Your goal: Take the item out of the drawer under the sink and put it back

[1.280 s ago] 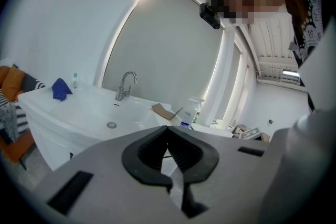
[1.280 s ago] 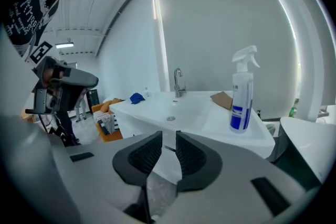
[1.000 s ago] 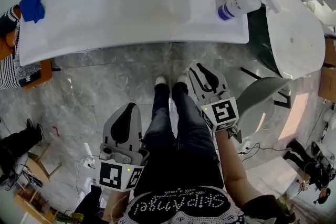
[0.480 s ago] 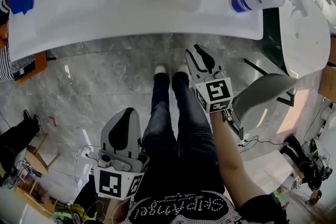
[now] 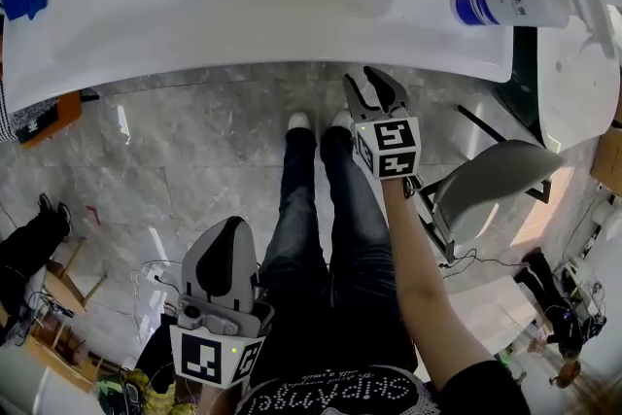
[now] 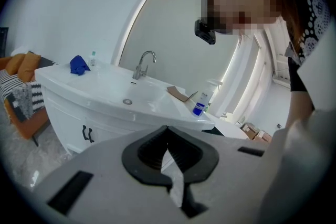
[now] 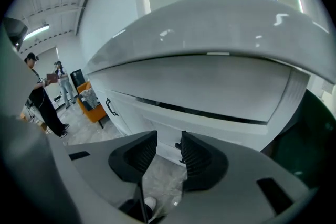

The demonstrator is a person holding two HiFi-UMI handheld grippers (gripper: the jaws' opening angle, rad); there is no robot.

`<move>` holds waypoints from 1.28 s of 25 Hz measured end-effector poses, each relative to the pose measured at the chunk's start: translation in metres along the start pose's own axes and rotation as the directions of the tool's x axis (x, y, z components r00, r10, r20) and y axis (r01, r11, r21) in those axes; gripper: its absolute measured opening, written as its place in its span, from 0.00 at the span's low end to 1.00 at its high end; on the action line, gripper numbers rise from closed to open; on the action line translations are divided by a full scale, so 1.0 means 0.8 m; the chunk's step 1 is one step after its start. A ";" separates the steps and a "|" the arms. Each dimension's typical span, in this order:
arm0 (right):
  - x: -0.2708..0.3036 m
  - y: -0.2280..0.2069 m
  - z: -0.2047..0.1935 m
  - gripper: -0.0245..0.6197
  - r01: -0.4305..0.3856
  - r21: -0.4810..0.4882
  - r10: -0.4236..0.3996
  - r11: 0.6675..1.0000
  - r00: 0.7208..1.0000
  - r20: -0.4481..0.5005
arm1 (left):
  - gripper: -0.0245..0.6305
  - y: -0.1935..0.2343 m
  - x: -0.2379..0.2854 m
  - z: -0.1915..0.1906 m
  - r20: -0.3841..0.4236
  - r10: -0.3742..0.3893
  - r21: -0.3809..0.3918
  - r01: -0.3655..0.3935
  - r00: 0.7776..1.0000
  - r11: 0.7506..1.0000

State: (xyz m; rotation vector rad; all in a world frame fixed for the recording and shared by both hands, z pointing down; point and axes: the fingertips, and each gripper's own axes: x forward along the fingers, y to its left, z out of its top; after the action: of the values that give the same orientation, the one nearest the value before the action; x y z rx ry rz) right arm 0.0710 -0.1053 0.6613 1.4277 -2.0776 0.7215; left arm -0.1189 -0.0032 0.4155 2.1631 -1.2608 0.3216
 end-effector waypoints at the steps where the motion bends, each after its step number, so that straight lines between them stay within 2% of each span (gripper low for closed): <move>1: 0.007 -0.003 -0.005 0.25 0.004 0.007 -0.004 1.000 1.000 -0.008 | 0.04 0.002 0.000 -0.003 -0.004 0.005 -0.003 -0.005 1.000 1.000; 16: 0.099 -0.033 -0.054 0.26 0.062 0.083 -0.052 0.995 0.991 -0.121 | 0.04 0.027 -0.001 -0.031 -0.057 0.047 -0.036 -0.049 0.997 0.998; 32: 0.130 -0.042 -0.061 0.26 0.101 0.206 -0.074 0.973 0.988 -0.132 | 0.04 0.044 -0.006 -0.035 -0.061 0.084 -0.047 -0.087 0.995 0.995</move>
State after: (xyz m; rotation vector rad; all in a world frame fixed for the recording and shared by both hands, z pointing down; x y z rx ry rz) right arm 0.0757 -0.1519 0.7715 1.5363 -1.8755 0.9946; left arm -0.1486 0.0045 0.4487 2.0476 -1.3172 0.3824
